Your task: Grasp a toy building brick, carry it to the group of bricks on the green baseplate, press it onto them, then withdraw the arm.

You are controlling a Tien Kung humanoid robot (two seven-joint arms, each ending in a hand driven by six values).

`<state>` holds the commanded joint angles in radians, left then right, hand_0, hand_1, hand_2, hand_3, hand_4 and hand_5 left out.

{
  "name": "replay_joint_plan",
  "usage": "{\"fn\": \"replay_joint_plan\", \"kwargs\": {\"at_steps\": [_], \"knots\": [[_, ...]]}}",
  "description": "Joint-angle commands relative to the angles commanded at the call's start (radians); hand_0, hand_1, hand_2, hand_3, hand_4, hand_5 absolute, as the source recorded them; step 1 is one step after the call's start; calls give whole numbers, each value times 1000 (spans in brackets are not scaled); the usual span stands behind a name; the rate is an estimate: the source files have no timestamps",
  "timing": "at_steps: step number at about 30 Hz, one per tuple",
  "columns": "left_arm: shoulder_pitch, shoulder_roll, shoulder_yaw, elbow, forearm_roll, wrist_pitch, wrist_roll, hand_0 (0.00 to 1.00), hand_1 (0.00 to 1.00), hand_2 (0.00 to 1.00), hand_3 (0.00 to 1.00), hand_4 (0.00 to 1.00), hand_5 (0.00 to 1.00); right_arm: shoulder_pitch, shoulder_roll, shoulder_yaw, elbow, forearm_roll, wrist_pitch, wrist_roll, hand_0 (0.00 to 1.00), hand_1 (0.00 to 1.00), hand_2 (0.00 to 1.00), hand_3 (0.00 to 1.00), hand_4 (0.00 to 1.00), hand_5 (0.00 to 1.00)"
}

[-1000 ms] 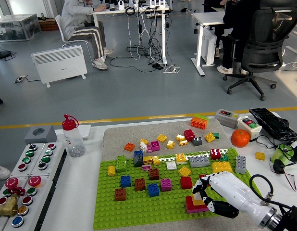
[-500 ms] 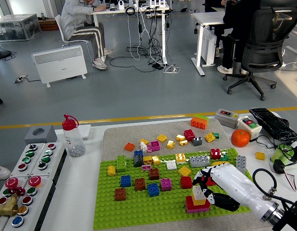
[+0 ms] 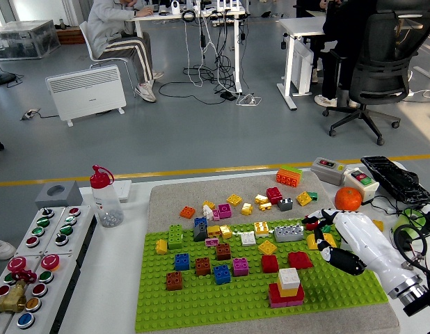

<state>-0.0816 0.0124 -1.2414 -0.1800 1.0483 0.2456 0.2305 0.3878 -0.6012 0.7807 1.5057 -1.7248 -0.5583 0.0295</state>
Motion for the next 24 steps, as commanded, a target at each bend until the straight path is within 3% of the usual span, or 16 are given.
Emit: {"fn": "replay_joint_plan", "kwargs": {"at_steps": [1, 8, 14, 19, 24], "knots": [[1, 0, 0, 0, 0, 0, 0, 665, 612, 568, 429, 240, 998, -2, 4, 11, -9, 18, -9, -4, 743, 725, 794, 819, 508, 191], [1, 0, 2, 0, -3, 0, -2, 666, 612, 566, 429, 240, 998, -11, 19, 58, -43, 114, -33, -9, 764, 745, 799, 823, 514, 199], [-5, 1, 4, 0, -6, -1, -2, 665, 612, 566, 428, 239, 998, -23, 36, 107, -57, 296, -25, 54, 772, 755, 802, 818, 503, 206], [-8, 1, 6, 0, -10, -1, -3, 666, 612, 566, 428, 240, 998, -42, 55, 170, -50, 476, 25, 130, 772, 761, 802, 816, 496, 219], [-9, 0, 7, 0, -11, -1, -3, 666, 612, 566, 428, 240, 998, -49, 62, 201, -55, 650, 67, 155, 772, 761, 802, 816, 496, 219]]}}
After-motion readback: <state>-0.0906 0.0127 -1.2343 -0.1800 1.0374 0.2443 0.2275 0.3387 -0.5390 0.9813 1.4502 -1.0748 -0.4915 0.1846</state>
